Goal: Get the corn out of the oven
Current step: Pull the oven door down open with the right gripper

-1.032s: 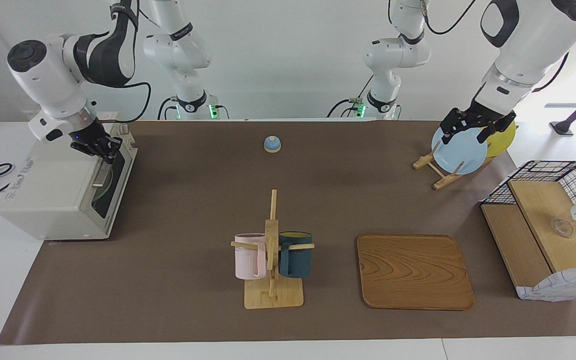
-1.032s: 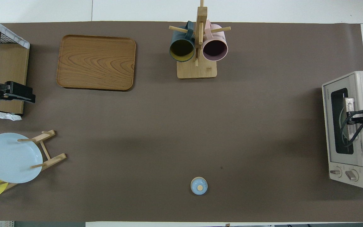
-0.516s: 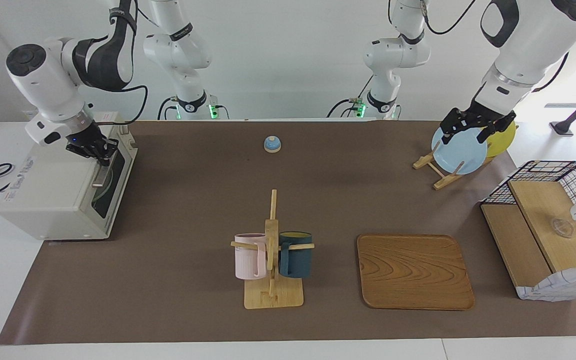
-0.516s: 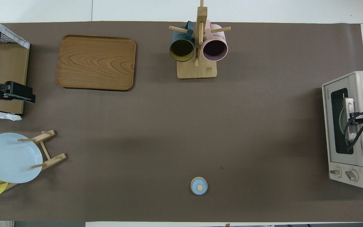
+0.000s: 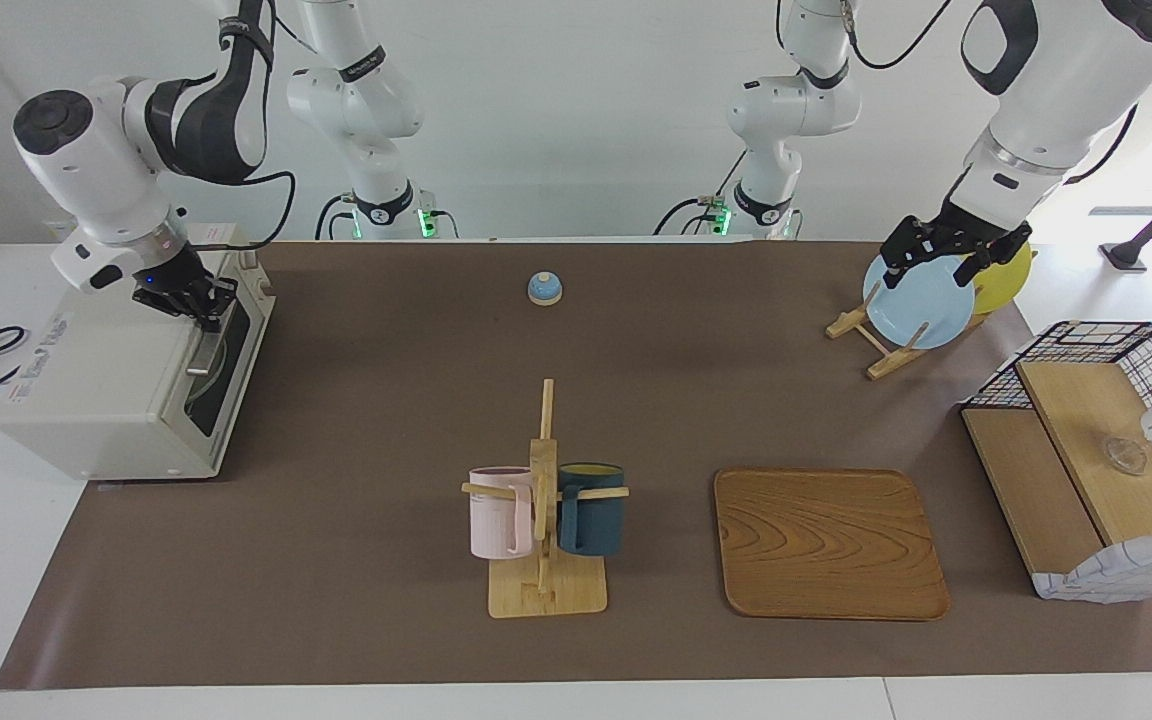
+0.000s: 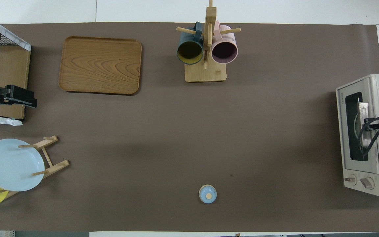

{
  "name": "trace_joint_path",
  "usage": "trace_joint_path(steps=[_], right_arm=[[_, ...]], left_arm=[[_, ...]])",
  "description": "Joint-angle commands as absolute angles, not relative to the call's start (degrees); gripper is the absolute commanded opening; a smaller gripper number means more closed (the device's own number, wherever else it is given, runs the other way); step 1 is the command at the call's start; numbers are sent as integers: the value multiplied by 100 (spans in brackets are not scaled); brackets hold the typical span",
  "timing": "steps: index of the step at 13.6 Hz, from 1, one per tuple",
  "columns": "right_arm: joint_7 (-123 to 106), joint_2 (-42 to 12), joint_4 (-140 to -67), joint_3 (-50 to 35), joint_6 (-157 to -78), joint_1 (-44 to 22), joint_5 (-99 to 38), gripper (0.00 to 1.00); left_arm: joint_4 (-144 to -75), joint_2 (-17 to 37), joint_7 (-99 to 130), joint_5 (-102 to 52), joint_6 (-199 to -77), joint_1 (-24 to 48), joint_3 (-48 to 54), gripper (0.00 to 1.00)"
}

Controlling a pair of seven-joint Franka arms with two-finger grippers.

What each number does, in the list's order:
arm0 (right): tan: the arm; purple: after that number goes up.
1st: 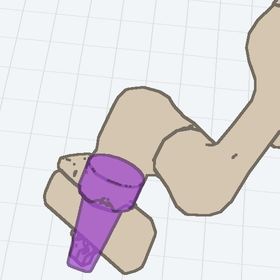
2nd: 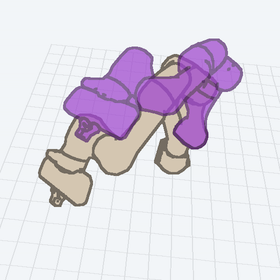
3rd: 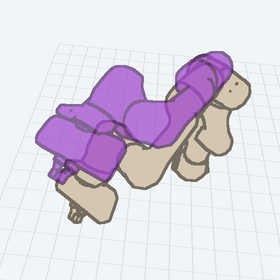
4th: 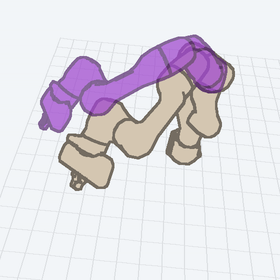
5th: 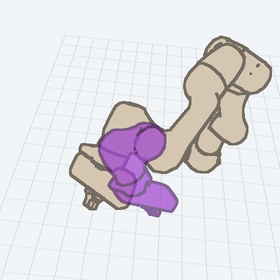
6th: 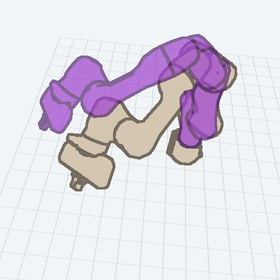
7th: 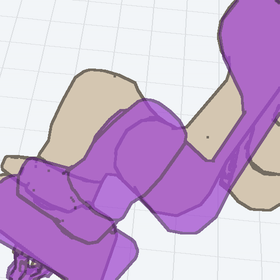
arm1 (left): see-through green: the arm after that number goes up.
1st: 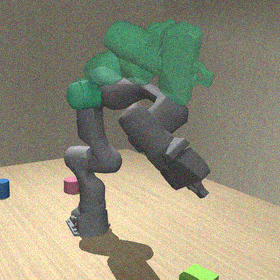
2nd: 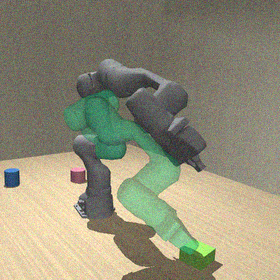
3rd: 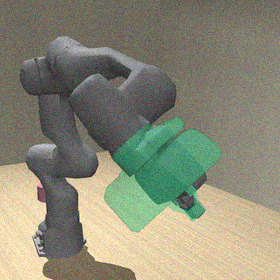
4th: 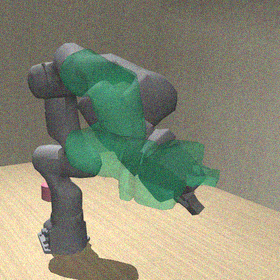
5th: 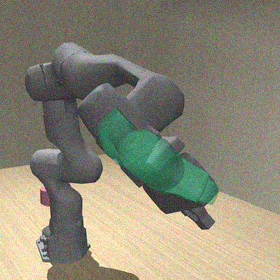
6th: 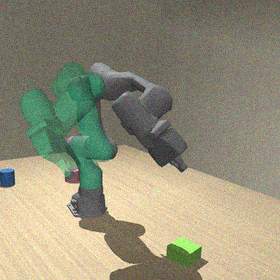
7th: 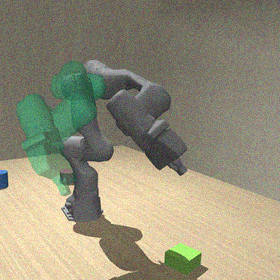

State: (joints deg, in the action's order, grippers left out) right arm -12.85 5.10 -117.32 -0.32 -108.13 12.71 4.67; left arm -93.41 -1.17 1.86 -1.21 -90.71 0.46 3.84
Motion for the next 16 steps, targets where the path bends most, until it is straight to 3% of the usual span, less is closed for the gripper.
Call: trace_joint_path(steps=[1, 12, 16], right_arm=[[-1336, 396, -11918, -62, -11083, 1214, 431, 0], [-1011, -96, -11927, -79, -11654, 756, 378, 0], [-967, -343, -12295, -97, -12478, 616, 369, 0]], left_arm=[[-9413, -158, 202, -18, -9097, 88, 378, 100], [-9404, -158, 193, -18, -9097, 70, 369, 100], [-9396, -158, 211, -18, -9097, 79, 369, 100]])
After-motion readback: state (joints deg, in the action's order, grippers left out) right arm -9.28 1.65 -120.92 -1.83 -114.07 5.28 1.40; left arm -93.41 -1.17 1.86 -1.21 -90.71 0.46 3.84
